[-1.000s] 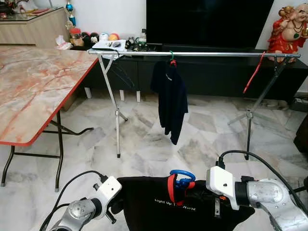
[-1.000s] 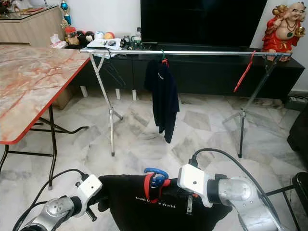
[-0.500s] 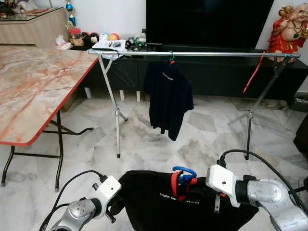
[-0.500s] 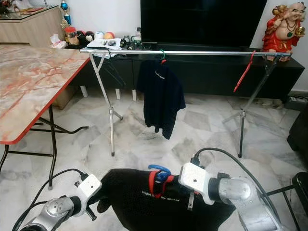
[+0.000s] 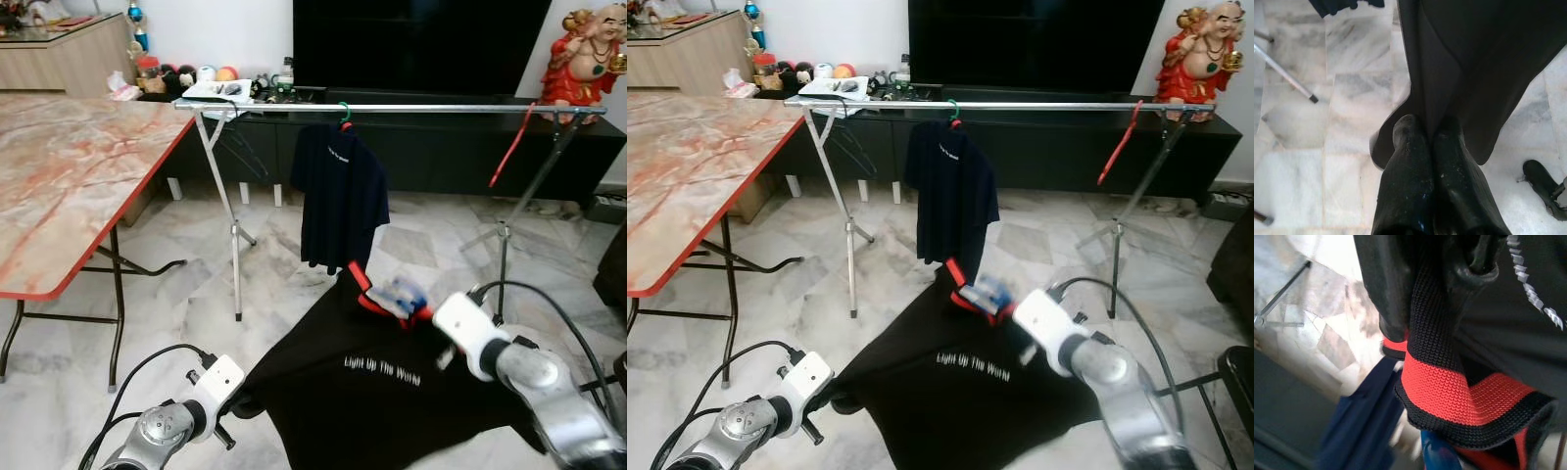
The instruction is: Hang hanger
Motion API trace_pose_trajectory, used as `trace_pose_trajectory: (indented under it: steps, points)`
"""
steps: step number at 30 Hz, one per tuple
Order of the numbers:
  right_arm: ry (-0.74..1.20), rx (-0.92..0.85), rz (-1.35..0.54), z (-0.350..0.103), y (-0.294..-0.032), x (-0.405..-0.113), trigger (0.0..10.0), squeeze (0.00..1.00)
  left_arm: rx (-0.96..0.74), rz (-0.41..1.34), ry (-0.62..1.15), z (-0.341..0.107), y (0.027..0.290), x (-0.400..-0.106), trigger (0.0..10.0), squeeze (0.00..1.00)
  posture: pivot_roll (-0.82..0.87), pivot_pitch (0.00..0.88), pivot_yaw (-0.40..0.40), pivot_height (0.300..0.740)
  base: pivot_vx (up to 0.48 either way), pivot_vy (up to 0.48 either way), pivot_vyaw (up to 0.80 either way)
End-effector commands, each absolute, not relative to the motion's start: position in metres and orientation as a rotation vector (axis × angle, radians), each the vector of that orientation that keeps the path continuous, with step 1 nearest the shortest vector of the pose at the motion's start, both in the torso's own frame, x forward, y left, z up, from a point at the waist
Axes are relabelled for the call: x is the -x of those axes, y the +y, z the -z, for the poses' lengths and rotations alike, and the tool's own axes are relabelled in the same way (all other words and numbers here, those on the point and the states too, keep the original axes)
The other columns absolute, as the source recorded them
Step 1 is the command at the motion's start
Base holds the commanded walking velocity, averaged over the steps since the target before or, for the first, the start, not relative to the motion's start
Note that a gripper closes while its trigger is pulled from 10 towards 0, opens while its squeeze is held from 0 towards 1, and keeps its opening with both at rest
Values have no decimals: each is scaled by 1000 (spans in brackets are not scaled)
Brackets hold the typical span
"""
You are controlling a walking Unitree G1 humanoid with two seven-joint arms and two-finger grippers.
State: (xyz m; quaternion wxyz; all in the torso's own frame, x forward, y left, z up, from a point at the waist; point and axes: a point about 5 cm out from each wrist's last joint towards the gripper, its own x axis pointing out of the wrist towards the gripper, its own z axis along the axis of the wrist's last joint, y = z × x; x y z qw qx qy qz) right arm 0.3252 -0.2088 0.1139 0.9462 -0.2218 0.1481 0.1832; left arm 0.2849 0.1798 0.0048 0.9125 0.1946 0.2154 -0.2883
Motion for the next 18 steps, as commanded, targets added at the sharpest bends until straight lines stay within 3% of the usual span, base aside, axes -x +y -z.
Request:
trace_pose_trajectory:
  steps: [1, 3, 5, 10, 14, 18]
  points:
    - [187, 322, -180, -143, -232, -335, 10000, 0, -394, 557, 503, 3, 192, -277, 0, 0, 80, 39, 1, 740, 0, 0, 0]
    - [98, 67, -153, -151, -221, -339, 10000, 0, -387, 564, 507, 4, 190, -276, 0, 0, 78, 40, 1, 740, 0, 0, 0]
    - [89, 6, -169, -151, -216, -338, 10000, 0, -386, 567, 508, 4, 190, -276, 0, 0, 78, 40, 1, 740, 0, 0, 0]
    - [155, 101, -300, -135, -199, -331, 10000, 0, -366, 619, 504, 3, 183, -277, 0, 0, 80, 40, -3, 740, 0, 0, 0]
    - [145, 161, -254, -130, -207, -332, 10000, 0, -321, 657, 490, -2, 177, -281, 0, 0, 83, 40, -5, 740, 0, 0, 0]
    - [86, 74, -241, -138, -208, -333, 10000, 0, -324, 648, 480, -4, 176, -284, 0, 0, 84, 40, -6, 740, 0, 0, 0]
